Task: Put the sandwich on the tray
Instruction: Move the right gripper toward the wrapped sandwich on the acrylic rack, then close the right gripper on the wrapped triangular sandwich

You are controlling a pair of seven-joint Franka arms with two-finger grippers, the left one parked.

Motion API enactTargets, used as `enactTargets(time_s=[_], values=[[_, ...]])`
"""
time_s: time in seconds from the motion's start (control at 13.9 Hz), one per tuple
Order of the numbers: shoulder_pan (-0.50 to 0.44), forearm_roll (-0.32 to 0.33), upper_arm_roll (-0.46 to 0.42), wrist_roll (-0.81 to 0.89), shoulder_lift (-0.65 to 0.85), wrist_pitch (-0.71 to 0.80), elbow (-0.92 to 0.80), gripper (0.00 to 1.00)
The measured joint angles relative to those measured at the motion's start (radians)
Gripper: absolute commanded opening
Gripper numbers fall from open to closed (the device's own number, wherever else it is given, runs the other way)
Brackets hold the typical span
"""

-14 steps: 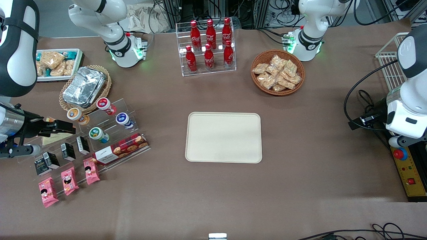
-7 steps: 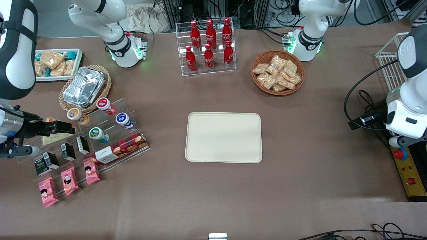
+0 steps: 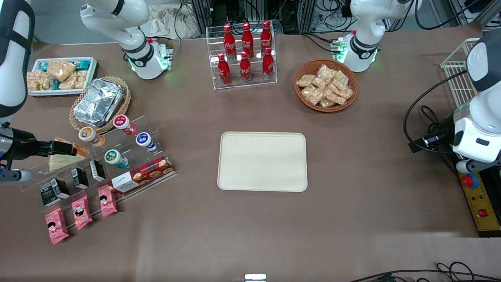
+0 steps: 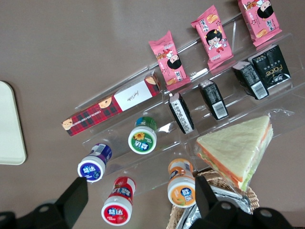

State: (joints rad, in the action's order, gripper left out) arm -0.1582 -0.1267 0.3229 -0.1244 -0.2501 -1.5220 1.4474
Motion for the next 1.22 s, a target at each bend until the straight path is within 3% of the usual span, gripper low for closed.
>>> enactTargets(time_s=[0.29,0.86,1.22], values=[[0.0,0.079,0.01,0.023,0.038,0.006,0.003,1.0],[0.002,0.1,0.038,0.074,0.183,-0.156,0.256,1.0],[0.003,0.121,0.045,0.307,0.194,-0.156,0.279,1.0]])
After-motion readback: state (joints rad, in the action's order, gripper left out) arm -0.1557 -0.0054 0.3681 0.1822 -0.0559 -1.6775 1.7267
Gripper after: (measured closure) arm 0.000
